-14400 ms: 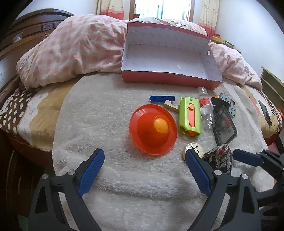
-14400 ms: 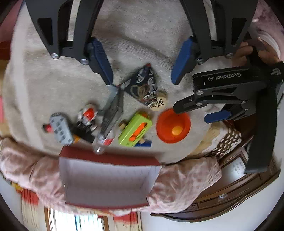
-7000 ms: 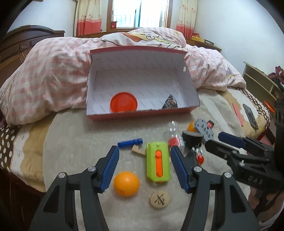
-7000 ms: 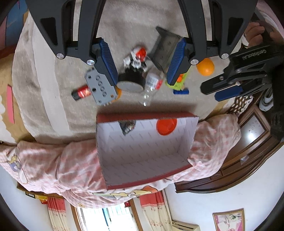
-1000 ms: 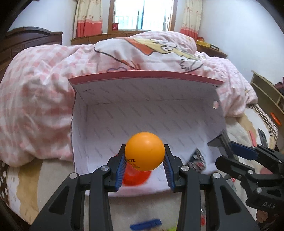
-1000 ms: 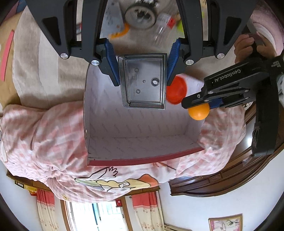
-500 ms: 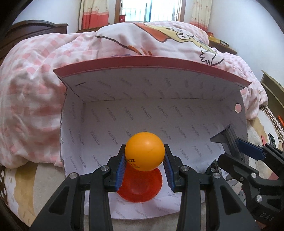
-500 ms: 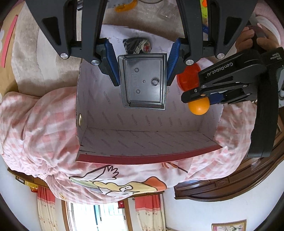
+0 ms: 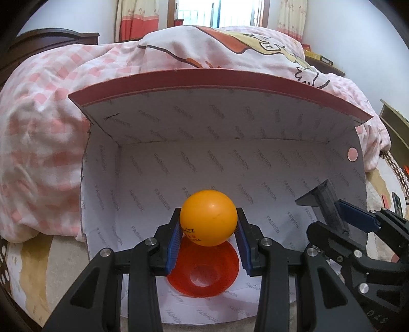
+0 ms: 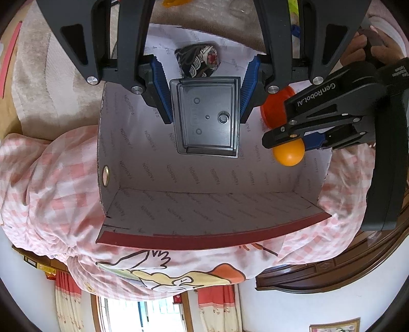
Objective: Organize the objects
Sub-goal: 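Open the left gripper to drop the ball while the right releases the tray into the box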
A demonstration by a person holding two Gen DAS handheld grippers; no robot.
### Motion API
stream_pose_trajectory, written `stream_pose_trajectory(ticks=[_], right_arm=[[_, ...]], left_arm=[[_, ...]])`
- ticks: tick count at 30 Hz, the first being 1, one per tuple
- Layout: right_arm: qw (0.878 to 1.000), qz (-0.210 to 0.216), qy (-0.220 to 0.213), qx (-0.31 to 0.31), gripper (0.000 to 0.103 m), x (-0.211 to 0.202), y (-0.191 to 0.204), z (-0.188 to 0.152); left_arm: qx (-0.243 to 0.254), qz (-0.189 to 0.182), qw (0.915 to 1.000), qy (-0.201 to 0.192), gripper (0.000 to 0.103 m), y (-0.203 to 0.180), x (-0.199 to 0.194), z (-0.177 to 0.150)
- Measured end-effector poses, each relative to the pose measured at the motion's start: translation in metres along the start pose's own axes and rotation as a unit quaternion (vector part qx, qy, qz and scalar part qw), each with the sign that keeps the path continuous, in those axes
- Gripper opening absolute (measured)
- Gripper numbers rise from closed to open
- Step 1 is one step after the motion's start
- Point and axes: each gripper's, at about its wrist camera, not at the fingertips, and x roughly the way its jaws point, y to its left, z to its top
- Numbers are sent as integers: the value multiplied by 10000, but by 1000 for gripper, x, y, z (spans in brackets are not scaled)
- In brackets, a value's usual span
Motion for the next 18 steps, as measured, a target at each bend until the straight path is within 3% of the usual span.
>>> stream_pose_trajectory(ticks=[3, 5, 18], right_arm=[[9999, 64, 109, -23, 51, 4, 1, -1], [9999, 29, 160, -37, 51, 6, 2, -2], [9997, 72, -189, -103, 51, -23, 8, -4]], left_arm=[[-21, -48, 10000, 23, 41, -2, 2, 0], [-37, -65, 10000, 55, 49, -2, 2, 1], [-6, 15, 10000, -68, 50, 1, -24, -6]])
